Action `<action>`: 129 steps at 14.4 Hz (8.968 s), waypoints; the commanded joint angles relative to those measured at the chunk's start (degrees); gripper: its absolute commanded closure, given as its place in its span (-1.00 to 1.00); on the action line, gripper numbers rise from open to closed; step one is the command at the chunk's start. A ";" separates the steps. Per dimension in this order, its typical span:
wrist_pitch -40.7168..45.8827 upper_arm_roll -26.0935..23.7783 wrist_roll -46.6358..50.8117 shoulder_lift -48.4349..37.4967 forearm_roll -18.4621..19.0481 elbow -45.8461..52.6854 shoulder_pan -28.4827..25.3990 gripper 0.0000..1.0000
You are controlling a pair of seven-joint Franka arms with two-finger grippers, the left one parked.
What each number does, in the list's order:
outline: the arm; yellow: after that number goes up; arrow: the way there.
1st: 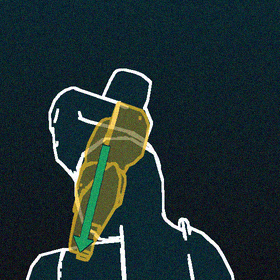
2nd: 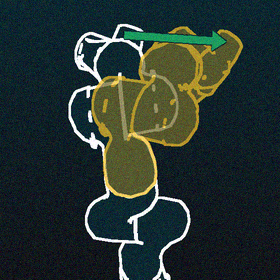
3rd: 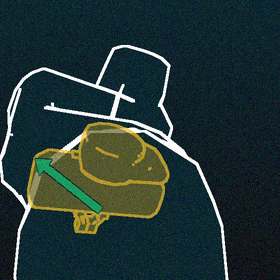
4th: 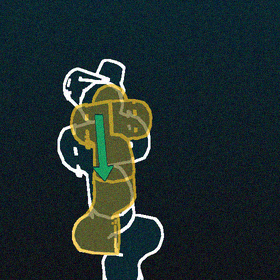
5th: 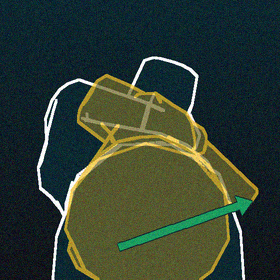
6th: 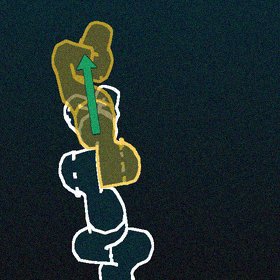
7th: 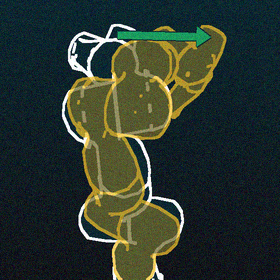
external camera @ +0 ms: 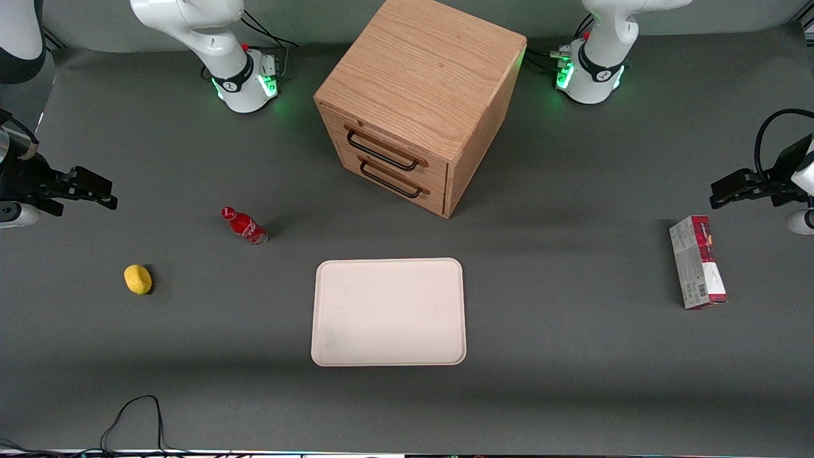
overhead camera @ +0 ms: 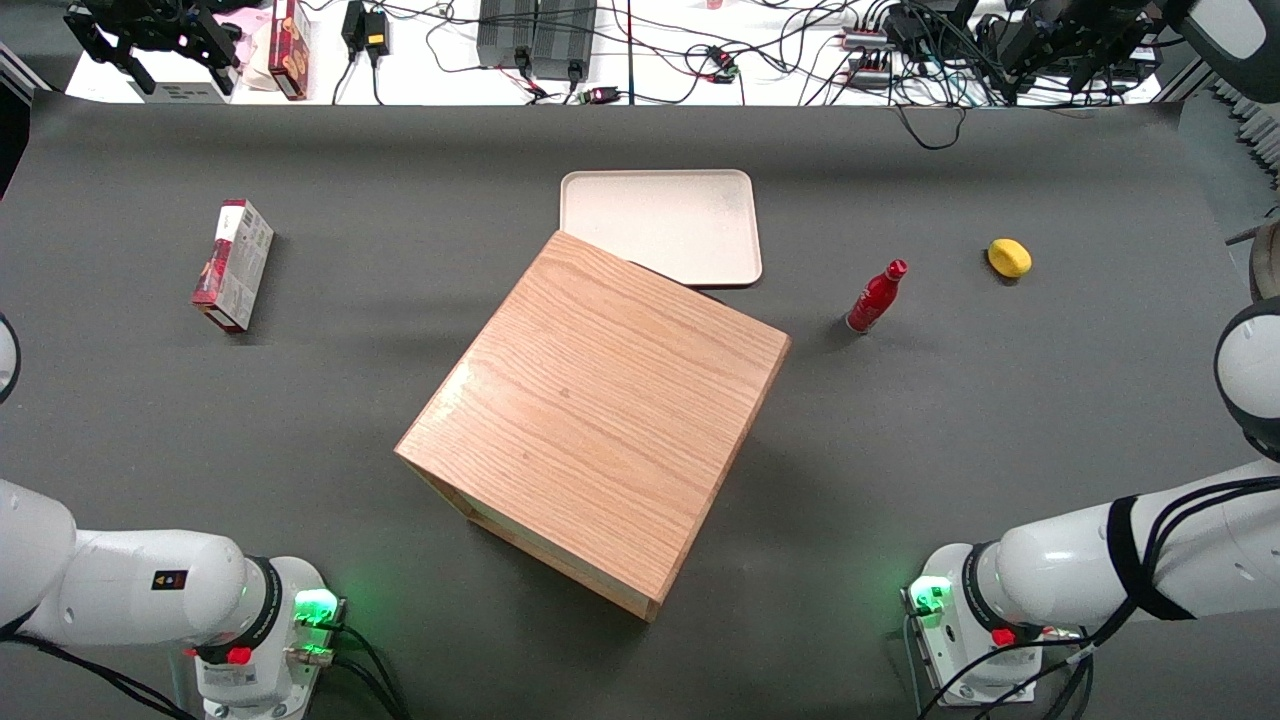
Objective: Open upper drawer
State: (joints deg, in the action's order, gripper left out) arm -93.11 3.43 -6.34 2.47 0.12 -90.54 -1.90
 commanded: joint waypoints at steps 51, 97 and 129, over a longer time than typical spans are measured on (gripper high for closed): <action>-4.70 -1.59 -12.47 11.51 -9.52 1.70 -41.08 -1.00; -19.67 0.17 -18.44 19.50 -5.04 -2.55 -34.76 -1.00; -11.83 -0.01 -27.76 29.62 -6.62 14.07 -23.94 -1.00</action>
State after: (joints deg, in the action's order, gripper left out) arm -106.28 3.63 -33.62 31.13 -5.81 -79.59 -26.19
